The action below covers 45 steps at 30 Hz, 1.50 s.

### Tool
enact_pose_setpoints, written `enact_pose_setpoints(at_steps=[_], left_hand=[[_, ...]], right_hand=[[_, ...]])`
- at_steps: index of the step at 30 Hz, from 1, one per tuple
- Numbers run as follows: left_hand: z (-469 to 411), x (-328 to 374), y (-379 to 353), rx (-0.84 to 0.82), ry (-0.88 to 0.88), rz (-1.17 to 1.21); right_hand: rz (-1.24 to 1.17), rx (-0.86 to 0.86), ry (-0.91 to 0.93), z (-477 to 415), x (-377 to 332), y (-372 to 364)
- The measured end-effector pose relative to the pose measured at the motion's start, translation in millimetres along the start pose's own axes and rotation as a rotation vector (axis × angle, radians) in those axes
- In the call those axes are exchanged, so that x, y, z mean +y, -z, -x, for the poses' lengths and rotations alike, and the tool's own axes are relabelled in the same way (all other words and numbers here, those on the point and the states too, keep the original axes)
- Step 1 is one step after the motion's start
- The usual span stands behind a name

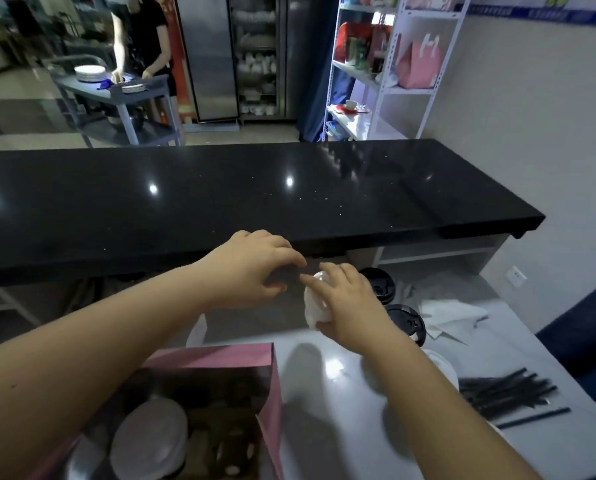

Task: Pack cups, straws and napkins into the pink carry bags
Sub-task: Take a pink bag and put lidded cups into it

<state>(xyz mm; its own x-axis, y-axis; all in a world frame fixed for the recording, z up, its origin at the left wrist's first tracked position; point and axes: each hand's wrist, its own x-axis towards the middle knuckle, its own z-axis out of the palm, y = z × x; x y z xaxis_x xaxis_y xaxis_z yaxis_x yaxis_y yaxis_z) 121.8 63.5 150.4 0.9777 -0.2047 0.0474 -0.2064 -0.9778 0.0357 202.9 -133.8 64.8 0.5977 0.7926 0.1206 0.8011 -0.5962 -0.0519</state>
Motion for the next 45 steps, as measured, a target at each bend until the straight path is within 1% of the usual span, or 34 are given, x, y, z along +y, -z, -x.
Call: enact_pose_setpoints(at_steps=[4, 8, 10, 12, 14, 16, 17, 19, 21, 23, 25, 27, 28, 32, 34, 36, 39, 42, 45], left_hand=[[34.7, 2.1, 13.3, 0.057, -0.008, -0.013], [79.1, -1.8, 21.1, 0.139, 0.034, 0.016], [105.1, -4.1, 21.3, 0.199, 0.067, 0.082], [130.8, -4.1, 19.6, 0.230, 0.084, 0.217], [152.5, -0.7, 16.6, 0.183, 0.087, 0.377], [167.3, 5.7, 9.2, 0.043, 0.054, 0.485], [171.8, 9.8, 3.9, -0.032, 0.033, 0.487], [177.5, 15.8, -6.8, -0.133, 0.011, 0.418], [181.7, 17.8, -16.3, -0.184, 0.017, 0.337], [185.6, 15.2, -25.3, -0.192, 0.016, 0.285], [189.5, 12.4, -32.3, -0.165, 0.018, 0.222], [191.7, 10.6, -39.2, -0.156, 0.024, 0.174], [192.4, 9.8, -42.9, -0.177, 0.033, 0.167], [195.7, 3.3, -52.2, -0.332, 0.093, 0.197], [197.2, -0.9, -49.6, -0.360, 0.099, 0.197], [198.0, -3.2, -44.3, -0.328, 0.087, 0.183], [201.5, -0.7, -37.8, -0.261, 0.053, 0.141], [207.3, 1.0, -35.6, -0.199, 0.043, 0.052], [215.0, -1.3, -37.1, -0.151, 0.036, 0.009]], right_hand=[[0.000, 0.083, -0.049, 13.3, -25.9, 38.9], [0.023, 0.192, -0.067, 22.4, -57.1, 66.3], [0.005, 0.244, -0.092, 26.4, -71.9, 75.8], [-0.004, 0.267, -0.115, 30.3, -87.1, 83.0], [0.000, 0.278, -0.133, 33.7, -102.9, 88.8], [0.006, 0.290, -0.144, 37.2, -118.2, 94.7], [0.007, 0.298, -0.148, 39.1, -125.5, 98.4], [-0.002, 0.329, -0.146, 43.8, -141.0, 107.3], [-0.037, 0.390, -0.131, 51.2, -158.3, 116.9], [-0.100, 0.465, -0.105, 62.1, -176.0, 125.4], [-0.148, 0.486, -0.077, 76.4, -192.9, 128.7], [-0.155, 0.425, -0.068, 90.3, -208.9, 122.5], [-0.141, 0.392, -0.072, 96.2, -215.9, 115.9], [-0.115, 0.317, -0.148, 110.7, -226.8, 89.4], [-0.138, 0.286, -0.176, 115.8, -225.5, 81.4], [-0.132, 0.262, -0.149, 118.4, -227.0, 73.8], [-0.041, 0.187, -0.040, 115.3, -233.1, 59.6], [0.051, 0.005, -0.011, 108.8, -228.9, 48.8], [0.114, -0.136, -0.059, 101.2, -216.3, 41.7]])
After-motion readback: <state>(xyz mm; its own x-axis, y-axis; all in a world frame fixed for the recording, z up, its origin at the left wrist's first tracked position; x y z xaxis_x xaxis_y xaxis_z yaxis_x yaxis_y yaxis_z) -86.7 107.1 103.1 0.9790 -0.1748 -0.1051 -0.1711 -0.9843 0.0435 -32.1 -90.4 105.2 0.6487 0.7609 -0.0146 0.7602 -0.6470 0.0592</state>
